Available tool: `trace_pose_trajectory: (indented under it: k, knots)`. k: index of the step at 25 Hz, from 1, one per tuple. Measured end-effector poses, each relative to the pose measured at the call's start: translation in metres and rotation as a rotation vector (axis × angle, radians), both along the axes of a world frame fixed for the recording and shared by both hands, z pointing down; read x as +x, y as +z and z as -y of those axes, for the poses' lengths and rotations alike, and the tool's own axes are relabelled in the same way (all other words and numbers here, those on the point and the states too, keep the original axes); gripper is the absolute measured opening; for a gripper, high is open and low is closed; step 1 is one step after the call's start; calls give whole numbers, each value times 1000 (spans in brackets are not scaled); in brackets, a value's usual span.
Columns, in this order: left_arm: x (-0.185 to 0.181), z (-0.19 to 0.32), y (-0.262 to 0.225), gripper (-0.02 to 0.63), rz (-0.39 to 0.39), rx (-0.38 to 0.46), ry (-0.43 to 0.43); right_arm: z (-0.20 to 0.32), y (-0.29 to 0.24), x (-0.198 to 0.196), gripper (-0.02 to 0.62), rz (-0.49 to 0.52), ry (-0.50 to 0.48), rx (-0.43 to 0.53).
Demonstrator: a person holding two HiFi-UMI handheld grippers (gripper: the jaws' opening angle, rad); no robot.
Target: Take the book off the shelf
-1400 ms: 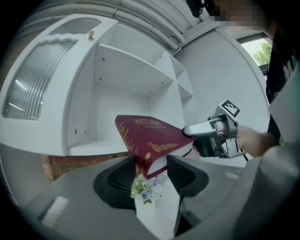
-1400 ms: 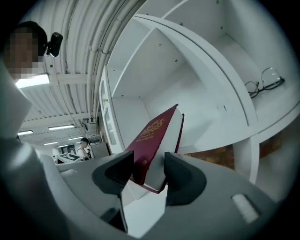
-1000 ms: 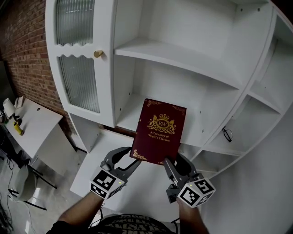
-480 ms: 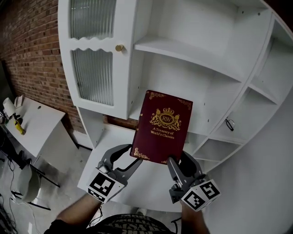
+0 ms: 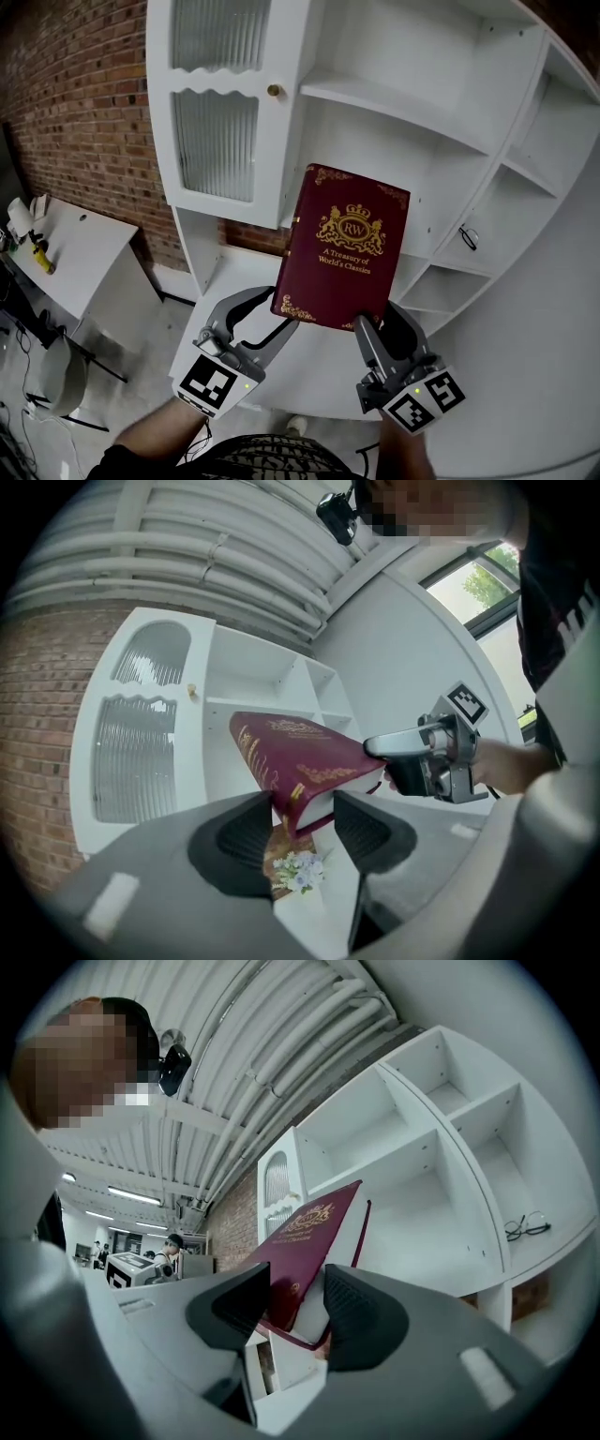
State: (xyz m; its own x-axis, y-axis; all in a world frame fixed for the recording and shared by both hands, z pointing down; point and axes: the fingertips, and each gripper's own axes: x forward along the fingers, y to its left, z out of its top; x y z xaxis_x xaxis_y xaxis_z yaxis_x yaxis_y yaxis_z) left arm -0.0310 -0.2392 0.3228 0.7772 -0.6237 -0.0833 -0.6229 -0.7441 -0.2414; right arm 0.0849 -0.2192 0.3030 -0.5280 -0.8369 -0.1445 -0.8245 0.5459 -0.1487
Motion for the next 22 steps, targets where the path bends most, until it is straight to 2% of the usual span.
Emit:
trace_pose_trajectory:
  k: [10,22]
  knots:
    - [-29,-38,-17,209,4,65,42,-42,-14,-31,193,-12,37,37]
    - [-35,-42,-22,209,-14,37,39,-47,-21,-37,192,-18,51,13]
